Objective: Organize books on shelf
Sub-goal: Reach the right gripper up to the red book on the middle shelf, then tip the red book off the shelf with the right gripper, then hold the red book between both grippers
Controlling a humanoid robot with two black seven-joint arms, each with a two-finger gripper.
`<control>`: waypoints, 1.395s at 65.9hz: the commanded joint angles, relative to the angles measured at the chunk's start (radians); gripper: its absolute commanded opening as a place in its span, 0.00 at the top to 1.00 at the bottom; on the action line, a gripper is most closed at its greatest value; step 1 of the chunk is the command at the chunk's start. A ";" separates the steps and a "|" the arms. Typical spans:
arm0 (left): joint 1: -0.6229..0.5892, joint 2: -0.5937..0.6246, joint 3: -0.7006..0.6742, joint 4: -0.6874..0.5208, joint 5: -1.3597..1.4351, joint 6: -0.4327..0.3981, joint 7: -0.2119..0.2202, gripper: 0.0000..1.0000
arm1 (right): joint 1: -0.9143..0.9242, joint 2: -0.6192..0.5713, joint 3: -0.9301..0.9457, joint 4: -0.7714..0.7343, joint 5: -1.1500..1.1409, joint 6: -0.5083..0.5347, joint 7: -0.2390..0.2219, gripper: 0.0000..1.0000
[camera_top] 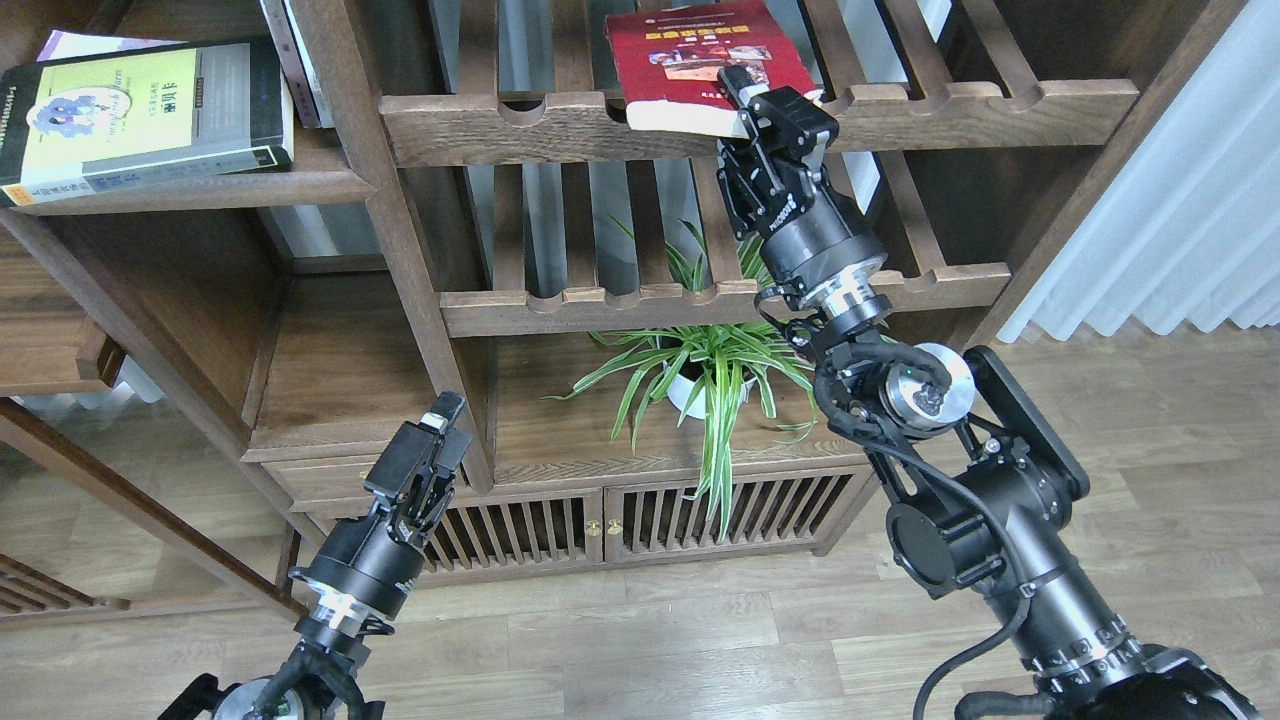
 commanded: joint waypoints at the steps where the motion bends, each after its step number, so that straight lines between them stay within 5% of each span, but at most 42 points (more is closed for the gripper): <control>1: 0.001 -0.005 0.011 0.000 -0.002 0.000 -0.001 0.01 | -0.005 0.000 0.002 0.001 0.036 0.017 -0.007 0.95; 12: -0.004 -0.005 0.011 -0.005 -0.003 0.000 -0.006 0.00 | -0.025 0.000 0.000 0.015 0.074 0.093 -0.033 0.95; 16: -0.006 -0.005 0.009 -0.012 -0.005 0.000 -0.006 0.00 | -0.046 0.000 -0.001 0.029 0.091 0.135 -0.067 0.95; 19: -0.007 -0.005 0.009 -0.023 -0.005 0.000 -0.004 0.00 | -0.091 0.000 -0.003 0.056 0.114 0.202 -0.143 0.95; 26: -0.015 -0.005 0.011 -0.041 -0.005 0.000 -0.003 0.00 | -0.146 0.000 -0.007 0.084 0.120 0.271 -0.197 0.95; 45: -0.041 -0.005 0.011 -0.074 -0.008 0.000 -0.003 0.00 | -0.295 0.000 -0.067 0.116 0.119 0.416 -0.240 0.95; 63: -0.067 -0.005 0.009 -0.077 -0.010 0.000 -0.006 0.01 | -0.391 0.000 -0.116 0.116 0.120 0.416 -0.246 0.95; 92: -0.315 -0.005 0.000 -0.077 -0.212 0.000 0.008 0.01 | -0.434 0.000 -0.129 0.115 0.120 0.416 -0.248 0.95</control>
